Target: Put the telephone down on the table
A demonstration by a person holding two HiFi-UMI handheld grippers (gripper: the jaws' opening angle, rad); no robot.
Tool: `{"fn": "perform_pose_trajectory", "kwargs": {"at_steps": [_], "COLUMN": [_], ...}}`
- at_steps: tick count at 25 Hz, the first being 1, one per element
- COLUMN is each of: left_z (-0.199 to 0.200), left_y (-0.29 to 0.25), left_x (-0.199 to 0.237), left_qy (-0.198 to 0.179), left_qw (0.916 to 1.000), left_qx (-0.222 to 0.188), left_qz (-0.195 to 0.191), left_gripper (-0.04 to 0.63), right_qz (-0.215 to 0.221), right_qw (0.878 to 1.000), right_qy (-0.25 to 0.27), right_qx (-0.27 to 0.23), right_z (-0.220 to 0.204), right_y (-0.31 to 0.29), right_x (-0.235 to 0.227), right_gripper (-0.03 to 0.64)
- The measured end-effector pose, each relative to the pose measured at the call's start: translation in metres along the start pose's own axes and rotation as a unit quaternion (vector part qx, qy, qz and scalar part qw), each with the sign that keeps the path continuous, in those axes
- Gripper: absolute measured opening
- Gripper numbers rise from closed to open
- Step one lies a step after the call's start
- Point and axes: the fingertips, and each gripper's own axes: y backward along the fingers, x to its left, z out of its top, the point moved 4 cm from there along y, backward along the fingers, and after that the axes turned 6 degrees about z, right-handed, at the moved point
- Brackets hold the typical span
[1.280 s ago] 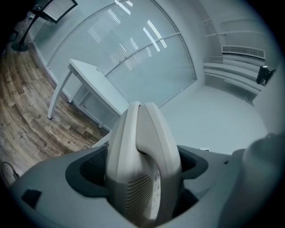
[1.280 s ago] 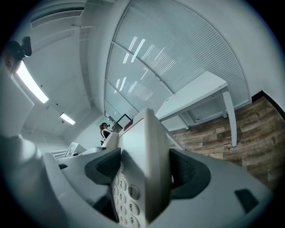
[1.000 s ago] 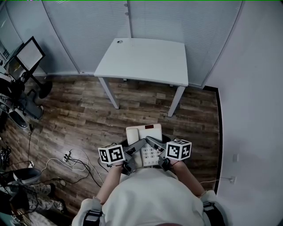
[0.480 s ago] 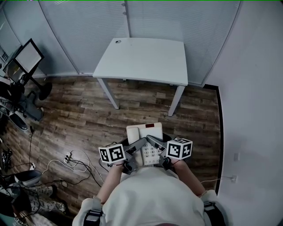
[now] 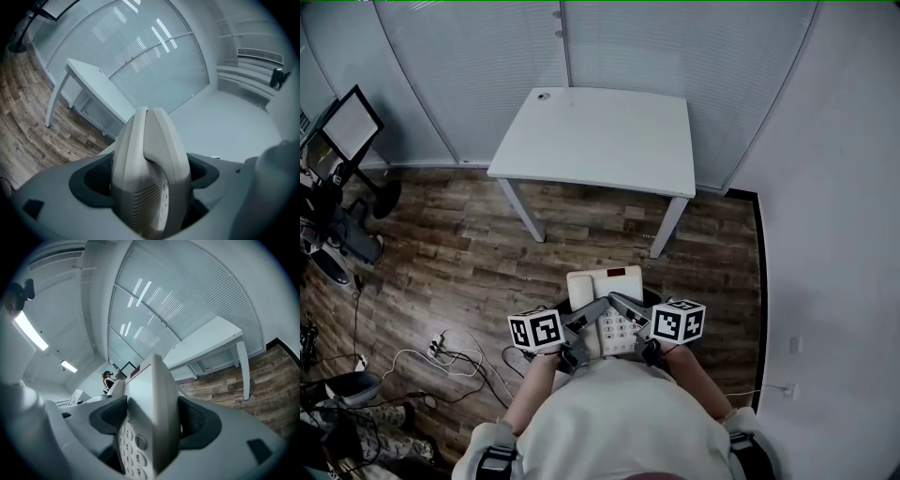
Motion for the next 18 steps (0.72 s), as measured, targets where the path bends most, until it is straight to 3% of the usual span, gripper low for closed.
{"fn": "perform_pose_trajectory", "kwargs": {"at_steps": [18], "left_z": [0.111], "left_y": [-0.064], "left_x": [0.042], "left_qy": [0.010], "left_qw": [0.9997], "left_qx": [0.015], "left_qz": [-0.019], "left_gripper": [0.433], "right_qz": [-0.019], "right_qw": [1.000], "right_qy": [-0.004], "right_qx": [-0.004], "right_z": [0.094], "right_y": [-0.080], "right_x": [-0.045], "right_gripper": [0.339]}}
